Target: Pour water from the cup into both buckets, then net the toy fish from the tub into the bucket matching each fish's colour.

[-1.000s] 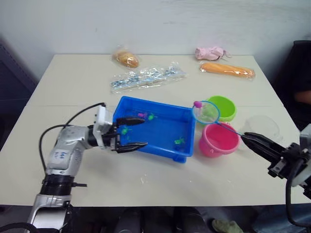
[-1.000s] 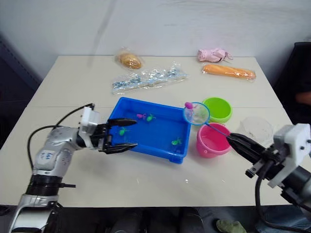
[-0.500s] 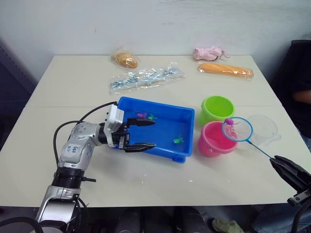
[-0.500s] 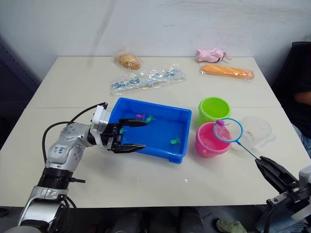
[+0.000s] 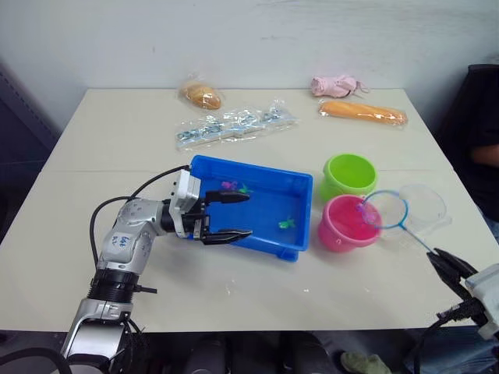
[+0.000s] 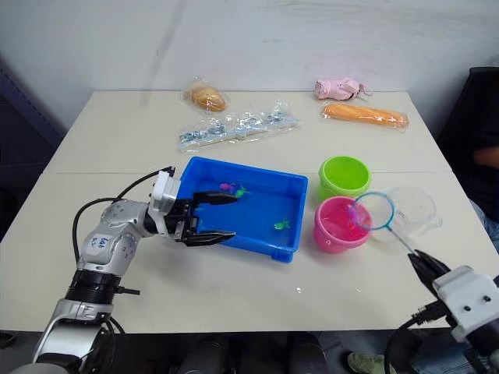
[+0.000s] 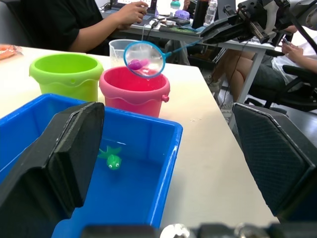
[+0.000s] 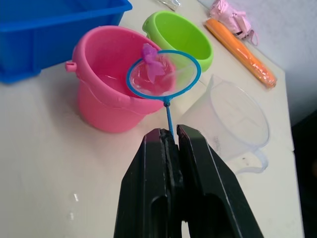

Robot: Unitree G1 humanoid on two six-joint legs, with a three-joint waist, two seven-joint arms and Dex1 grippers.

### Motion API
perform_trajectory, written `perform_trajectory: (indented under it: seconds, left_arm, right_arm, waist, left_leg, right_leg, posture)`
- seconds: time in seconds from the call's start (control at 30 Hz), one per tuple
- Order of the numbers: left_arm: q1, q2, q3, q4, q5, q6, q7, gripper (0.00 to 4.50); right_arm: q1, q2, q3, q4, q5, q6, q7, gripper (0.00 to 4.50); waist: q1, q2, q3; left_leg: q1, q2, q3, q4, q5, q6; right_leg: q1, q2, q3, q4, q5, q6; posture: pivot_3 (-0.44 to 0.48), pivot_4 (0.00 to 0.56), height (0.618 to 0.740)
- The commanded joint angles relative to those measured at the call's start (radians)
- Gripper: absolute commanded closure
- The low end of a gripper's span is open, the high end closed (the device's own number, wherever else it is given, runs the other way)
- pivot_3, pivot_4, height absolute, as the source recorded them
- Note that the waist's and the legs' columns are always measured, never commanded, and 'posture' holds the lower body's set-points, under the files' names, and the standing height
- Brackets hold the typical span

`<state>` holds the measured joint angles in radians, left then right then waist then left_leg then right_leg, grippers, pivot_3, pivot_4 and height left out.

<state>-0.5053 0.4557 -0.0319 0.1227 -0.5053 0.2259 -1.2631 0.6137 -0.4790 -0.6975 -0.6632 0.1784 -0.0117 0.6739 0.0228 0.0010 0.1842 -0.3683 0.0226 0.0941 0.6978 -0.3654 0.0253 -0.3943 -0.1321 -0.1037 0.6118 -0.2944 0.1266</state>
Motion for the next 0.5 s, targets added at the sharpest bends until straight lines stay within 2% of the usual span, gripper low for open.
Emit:
perform_trajectory:
  seconds: [0.03,0.23,0.3,0.47,0.5]
  left_arm:
    - [0.007,0.012,0.021,-0.05,-0.006,-0.016,0.008,0.05]
    - [0.011,0.021,0.031,-0.057,-0.005,-0.018,0.016,0.05]
    - [0.016,0.033,0.043,-0.056,-0.004,-0.02,0.019,0.05]
    - [0.034,0.069,0.083,-0.053,-0.003,-0.026,0.04,0.05]
    - [0.042,0.08,0.109,-0.053,-0.007,-0.033,0.056,0.05]
  right_arm:
    - [-0.017,-0.032,-0.01,0.009,-0.099,-0.111,-0.029,4.5]
    - [-0.054,-0.093,-0.004,0.068,-0.211,-0.202,-0.047,4.5]
    - [-0.072,-0.091,0.002,0.061,-0.152,-0.204,-0.039,4.5]
    - [-0.084,-0.099,0.061,-0.097,0.335,0.019,0.01,4.5]
    - [-0.128,-0.14,0.08,-0.13,0.46,0.119,-0.039,4.5]
  waist:
    - [0.002,0.0,0.0]
    - [0.0,0.0,0.0]
    - [0.0,0.0,0.0]
    - [-0.002,0.0,0.0]
    - [-0.003,0.0,0.0]
  left_leg:
    - [0.0,0.0,0.0,0.0,0.0,0.0]
    - [0.0,0.0,0.0,0.0,0.0,0.0]
    - [0.0,0.0,0.0,0.0,0.0,0.0]
    - [0.0,0.001,0.0,0.0,0.0,0.0]
    - [0.0,0.002,-0.001,0.0,0.0,0.0]
  right_leg:
    - [0.0,0.0,0.0,0.0,0.0,0.0]
    - [0.0,0.0,0.0,0.0,0.0,0.0]
    - [0.0,0.0,0.0,0.0,0.0,0.0]
    - [0.0,0.0,0.0,0.001,0.0,0.0]
    - [0.0,0.001,0.0,0.001,0.0,0.0]
  posture:
    - [0.0,0.15,0.74]
    - [0.0,0.15,0.74]
    - [0.0,0.15,0.74]
    - [0.0,0.15,0.74]
    - [0.0,0.15,0.74]
